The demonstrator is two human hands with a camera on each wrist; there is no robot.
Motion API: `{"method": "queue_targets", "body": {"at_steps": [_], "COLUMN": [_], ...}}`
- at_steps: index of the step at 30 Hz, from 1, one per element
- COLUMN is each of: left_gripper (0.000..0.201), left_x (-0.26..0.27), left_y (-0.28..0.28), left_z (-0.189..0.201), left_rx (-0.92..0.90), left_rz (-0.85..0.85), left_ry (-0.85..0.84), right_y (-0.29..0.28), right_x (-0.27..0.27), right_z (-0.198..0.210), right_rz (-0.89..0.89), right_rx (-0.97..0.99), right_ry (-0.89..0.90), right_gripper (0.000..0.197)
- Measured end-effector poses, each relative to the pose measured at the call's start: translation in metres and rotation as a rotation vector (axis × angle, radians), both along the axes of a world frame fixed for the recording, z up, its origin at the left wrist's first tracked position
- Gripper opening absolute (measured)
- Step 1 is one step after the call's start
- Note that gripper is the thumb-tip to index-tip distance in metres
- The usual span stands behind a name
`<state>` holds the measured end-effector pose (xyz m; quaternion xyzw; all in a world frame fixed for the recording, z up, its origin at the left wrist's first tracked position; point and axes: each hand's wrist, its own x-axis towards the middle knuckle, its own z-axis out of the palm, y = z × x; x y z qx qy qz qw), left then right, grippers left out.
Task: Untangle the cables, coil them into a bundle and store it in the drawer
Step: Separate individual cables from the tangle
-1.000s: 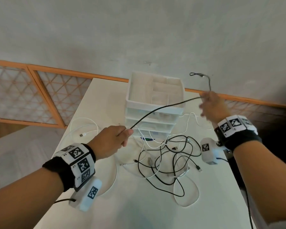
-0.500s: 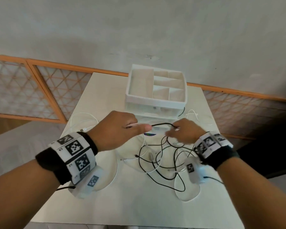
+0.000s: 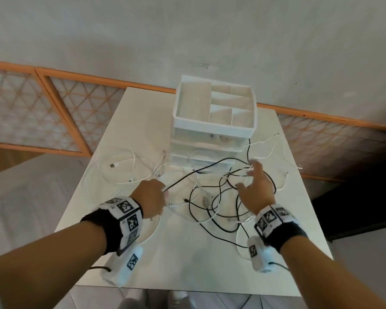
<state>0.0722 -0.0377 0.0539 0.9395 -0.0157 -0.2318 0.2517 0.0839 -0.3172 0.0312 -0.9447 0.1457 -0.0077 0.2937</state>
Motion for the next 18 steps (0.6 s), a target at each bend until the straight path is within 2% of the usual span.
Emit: {"method": "queue_targets", "body": {"at_steps": [2, 3, 6, 8, 10, 11, 14, 16, 18], "left_gripper": [0.024, 0.026, 0.039, 0.035, 0.03, 0.028, 0.025, 0.026, 0.029], "left_x": [0.002, 0.002, 0.005, 0.007, 0.008, 0.007, 0.007, 0.008, 0.01], "left_y": [0.0, 0.0, -0.005, -0.007, -0.005, -0.003, 0.007, 0.012, 0.014], "left_z": [0.0, 0.002, 0.014, 0.021, 0.029, 0.032, 0.035, 0.035, 0.038], "left_rx": [-0.136, -0.193, -0.368, -0.607, -0.738, -0.761, -0.733, -0.728, -0.777], "left_rz": [0.111, 0.155, 0.23, 0.314, 0.331, 0.326, 0.308, 0.317, 0.363], "left_ry": [0.048, 0.074, 0.15, 0.203, 0.21, 0.204, 0.171, 0.164, 0.145], "right_y": [0.012, 0.018, 0.032, 0.038, 0.04, 0.039, 0.03, 0.028, 0.032], "right_x": [-0.019, -0.028, -0.048, -0.052, -0.048, -0.043, -0.018, -0.003, 0.002], "right_z": [-0.018, -0.028, -0.054, -0.062, -0.058, -0.05, -0.009, 0.032, 0.071], "right_rz": [0.065, 0.144, 0.338, 0.412, 0.415, 0.391, 0.243, 0.183, 0.158], "right_rx": [-0.131, -0.207, -0.418, -0.575, -0.599, -0.55, -0.22, -0.068, 0.045], "right_ry": [0.082, 0.183, 0.473, 0.493, 0.431, 0.376, 0.076, -0.162, -0.273], "right_gripper": [0.027, 0.02, 0.031, 0.032, 0.029, 0.027, 0.02, 0.014, 0.014]}}
